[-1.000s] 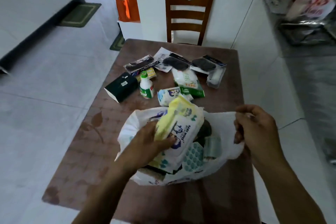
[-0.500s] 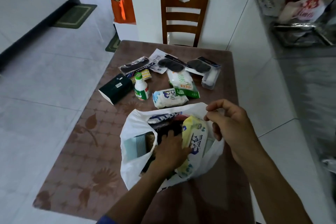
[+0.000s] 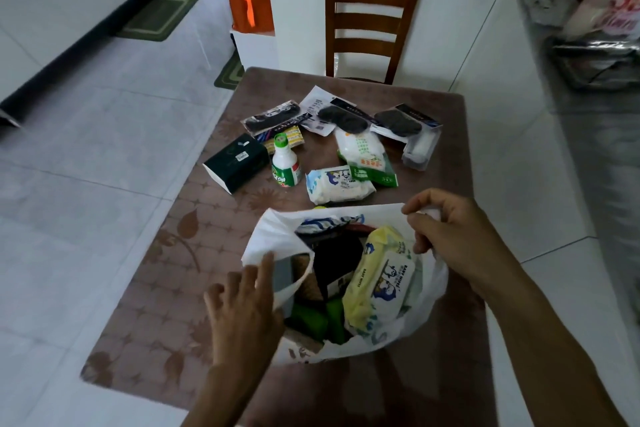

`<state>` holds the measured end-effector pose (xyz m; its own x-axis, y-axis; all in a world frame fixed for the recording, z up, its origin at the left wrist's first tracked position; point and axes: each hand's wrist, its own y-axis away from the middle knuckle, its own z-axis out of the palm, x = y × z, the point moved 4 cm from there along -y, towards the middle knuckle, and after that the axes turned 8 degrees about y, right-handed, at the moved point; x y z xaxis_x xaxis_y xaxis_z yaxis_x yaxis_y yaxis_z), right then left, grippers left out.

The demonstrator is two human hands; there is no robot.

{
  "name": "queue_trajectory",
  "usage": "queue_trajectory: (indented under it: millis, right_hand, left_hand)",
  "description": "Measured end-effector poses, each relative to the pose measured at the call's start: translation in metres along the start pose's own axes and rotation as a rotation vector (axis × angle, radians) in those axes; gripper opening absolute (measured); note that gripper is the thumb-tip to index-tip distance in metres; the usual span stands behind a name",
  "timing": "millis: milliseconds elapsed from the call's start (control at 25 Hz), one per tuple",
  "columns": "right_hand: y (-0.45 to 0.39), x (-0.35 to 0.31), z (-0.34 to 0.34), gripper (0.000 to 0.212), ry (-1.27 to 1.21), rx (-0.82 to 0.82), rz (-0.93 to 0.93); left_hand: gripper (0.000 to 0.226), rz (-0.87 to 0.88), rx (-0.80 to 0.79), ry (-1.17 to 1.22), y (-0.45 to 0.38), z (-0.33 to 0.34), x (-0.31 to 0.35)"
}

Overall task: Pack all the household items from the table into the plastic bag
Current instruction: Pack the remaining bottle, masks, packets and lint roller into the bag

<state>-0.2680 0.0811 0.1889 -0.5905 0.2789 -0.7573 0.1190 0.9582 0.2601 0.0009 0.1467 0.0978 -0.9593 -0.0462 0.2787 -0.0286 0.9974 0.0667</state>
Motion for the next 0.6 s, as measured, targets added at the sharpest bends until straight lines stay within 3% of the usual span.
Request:
queue_trajectory:
  millis: [80, 200, 320, 400, 480, 520, 600]
  right_hand:
    - [-0.003, -0.005, 0.012, 0.019, 0.054, -0.038, -0.017]
    - [-0.010, -0.024, 0.018, 0.021, 0.281, 0.103, -0.185]
    - [-0.016, -0.038, -0.007, 0.021, 0.320, 0.295, -0.258]
    - [-0.024, -0.030, -0.020, 0.017, 0.417, 0.213, -0.163]
    - [-0.028, -0.015, -0.018, 0.020, 0.677, -0.044, 0.053]
    - [-0.029, -0.011, -0.015, 0.026, 0.827, -0.098, 0.127]
    - [-0.037, -0.026, -0.014, 0.034, 1.000, 0.113, 0.021]
  left_hand:
    - [0.021, -0.100, -0.007, 0.241, -0.014, -0.013, -0.009]
    - [0.042, -0.205, 0.209, 0.773, -0.043, -0.053, -0.001]
    - [0.038, -0.082, 0.386, 0.963, -0.057, -0.092, 0.021]
    - [0.040, -0.034, 0.336, 1.061, -0.058, -0.093, 0.031]
    - [0.047, -0.034, 0.249, 1.068, -0.056, -0.085, 0.030]
    - [0.049, -0.054, 0.217, 1.068, -0.055, -0.082, 0.026]
    - [0.045, -0.085, 0.164, 1.092, -0.060, -0.079, 0.015]
